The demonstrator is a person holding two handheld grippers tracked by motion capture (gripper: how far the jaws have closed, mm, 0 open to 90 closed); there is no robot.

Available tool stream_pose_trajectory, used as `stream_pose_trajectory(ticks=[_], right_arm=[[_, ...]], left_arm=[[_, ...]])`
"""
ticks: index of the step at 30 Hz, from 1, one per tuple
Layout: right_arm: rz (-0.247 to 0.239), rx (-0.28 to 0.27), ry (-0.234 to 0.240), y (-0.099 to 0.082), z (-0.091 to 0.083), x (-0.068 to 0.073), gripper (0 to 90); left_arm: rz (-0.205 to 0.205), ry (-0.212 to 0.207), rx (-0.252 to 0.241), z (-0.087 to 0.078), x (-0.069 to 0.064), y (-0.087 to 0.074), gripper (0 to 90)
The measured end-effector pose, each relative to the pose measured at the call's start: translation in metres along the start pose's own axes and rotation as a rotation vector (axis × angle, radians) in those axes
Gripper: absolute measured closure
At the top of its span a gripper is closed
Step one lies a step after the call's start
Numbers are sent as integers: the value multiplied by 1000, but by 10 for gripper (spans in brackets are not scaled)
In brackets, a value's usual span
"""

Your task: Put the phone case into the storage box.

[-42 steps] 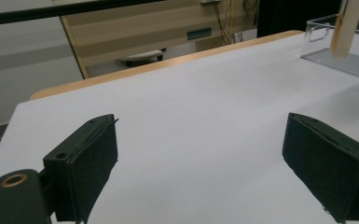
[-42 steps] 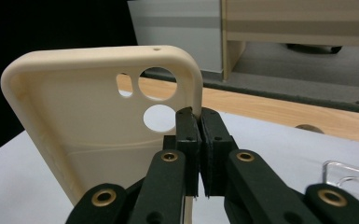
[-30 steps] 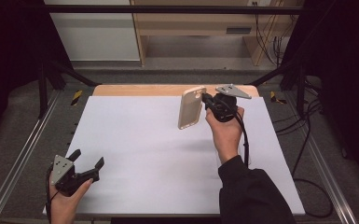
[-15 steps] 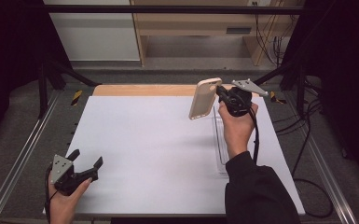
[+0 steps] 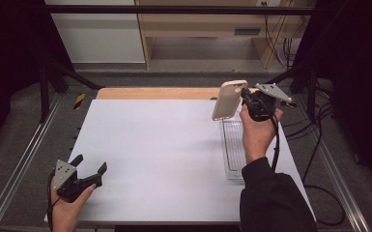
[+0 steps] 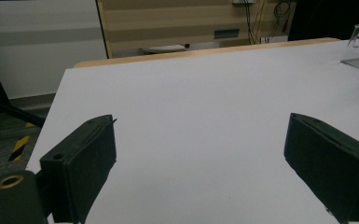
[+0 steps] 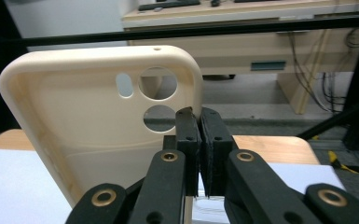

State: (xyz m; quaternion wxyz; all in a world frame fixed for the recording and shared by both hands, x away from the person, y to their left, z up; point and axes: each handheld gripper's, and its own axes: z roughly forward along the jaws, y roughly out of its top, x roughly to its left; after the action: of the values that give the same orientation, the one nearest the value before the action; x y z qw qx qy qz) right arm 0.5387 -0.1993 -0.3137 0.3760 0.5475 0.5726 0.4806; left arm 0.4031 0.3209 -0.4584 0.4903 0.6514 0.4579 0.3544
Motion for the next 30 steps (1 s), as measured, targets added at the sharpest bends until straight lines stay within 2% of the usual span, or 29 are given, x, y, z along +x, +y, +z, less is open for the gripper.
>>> stream_pose_trajectory(ticks=[5, 9, 17, 30], right_arm=[[17, 5, -44, -4, 0, -19, 877], [13, 16, -71, -9, 2, -28, 877], [5, 42, -105, -16, 12, -34, 877], [6, 87, -141, -29, 41, -38, 876]], left_arm=[[3, 1, 1, 0, 0, 0, 88], [-2, 4, 1, -1, 1, 0, 89], [8, 3, 3, 0, 0, 0, 89], [7, 1, 9, 0, 1, -1, 90]])
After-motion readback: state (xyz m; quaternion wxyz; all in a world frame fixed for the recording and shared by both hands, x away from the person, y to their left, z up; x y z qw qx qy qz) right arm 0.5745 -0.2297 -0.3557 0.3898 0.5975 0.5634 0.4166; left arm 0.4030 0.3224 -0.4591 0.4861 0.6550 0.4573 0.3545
